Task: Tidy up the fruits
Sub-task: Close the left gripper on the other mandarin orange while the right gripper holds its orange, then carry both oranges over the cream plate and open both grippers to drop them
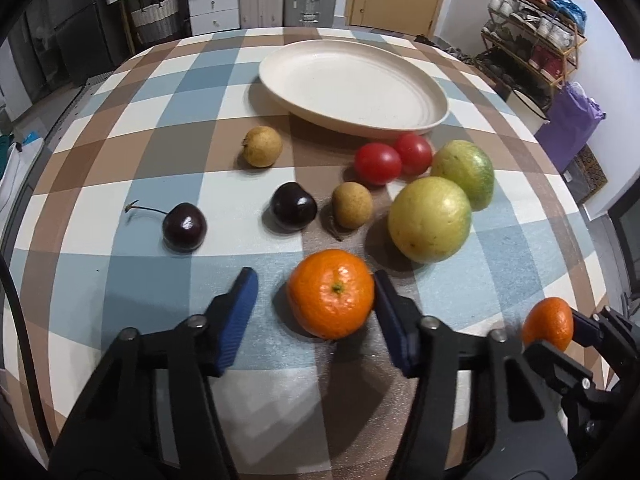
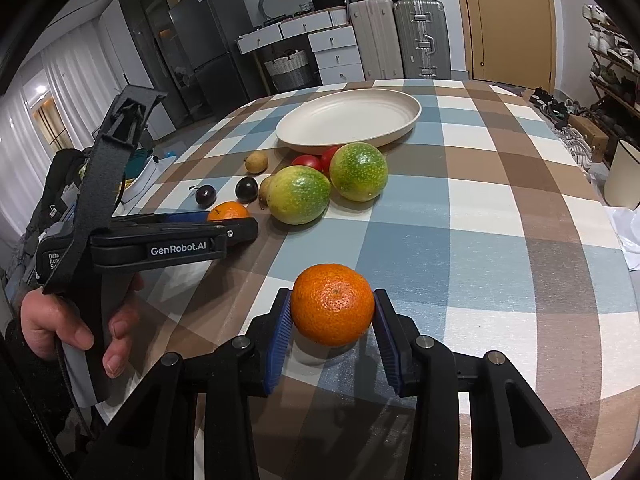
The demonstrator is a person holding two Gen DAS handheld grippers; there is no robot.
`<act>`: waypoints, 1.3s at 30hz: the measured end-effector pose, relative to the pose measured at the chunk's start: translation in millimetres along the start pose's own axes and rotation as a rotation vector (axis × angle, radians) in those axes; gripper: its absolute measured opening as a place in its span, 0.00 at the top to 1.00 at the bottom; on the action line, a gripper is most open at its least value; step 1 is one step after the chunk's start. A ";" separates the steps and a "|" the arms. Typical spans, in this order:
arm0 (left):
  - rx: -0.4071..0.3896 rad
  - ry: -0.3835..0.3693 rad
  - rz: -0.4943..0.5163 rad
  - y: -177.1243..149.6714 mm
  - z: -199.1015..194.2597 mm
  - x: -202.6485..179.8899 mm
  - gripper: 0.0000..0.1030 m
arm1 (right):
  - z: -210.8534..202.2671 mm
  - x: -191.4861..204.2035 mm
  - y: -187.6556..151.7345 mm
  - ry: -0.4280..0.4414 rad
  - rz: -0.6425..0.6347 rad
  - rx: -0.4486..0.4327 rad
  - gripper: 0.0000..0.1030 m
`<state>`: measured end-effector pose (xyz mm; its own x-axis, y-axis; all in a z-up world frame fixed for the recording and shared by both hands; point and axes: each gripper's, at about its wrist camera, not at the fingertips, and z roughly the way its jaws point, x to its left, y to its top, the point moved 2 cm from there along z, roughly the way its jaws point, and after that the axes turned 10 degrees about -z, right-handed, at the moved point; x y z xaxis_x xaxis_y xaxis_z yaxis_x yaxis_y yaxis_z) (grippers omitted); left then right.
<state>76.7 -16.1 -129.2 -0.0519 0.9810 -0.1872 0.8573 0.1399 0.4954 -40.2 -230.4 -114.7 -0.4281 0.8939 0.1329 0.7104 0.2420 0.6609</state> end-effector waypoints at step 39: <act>-0.063 -0.094 0.051 18.6 -64.9 5.3 0.64 | -16.3 9.5 57.7 0.028 -0.022 -0.123 0.61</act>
<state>59.1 0.5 -65.9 0.0412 0.9705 -0.2376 0.8238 0.1016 0.5577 -12.4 -214.1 -63.3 -0.4598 0.8774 0.1368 0.6273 0.2119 0.7494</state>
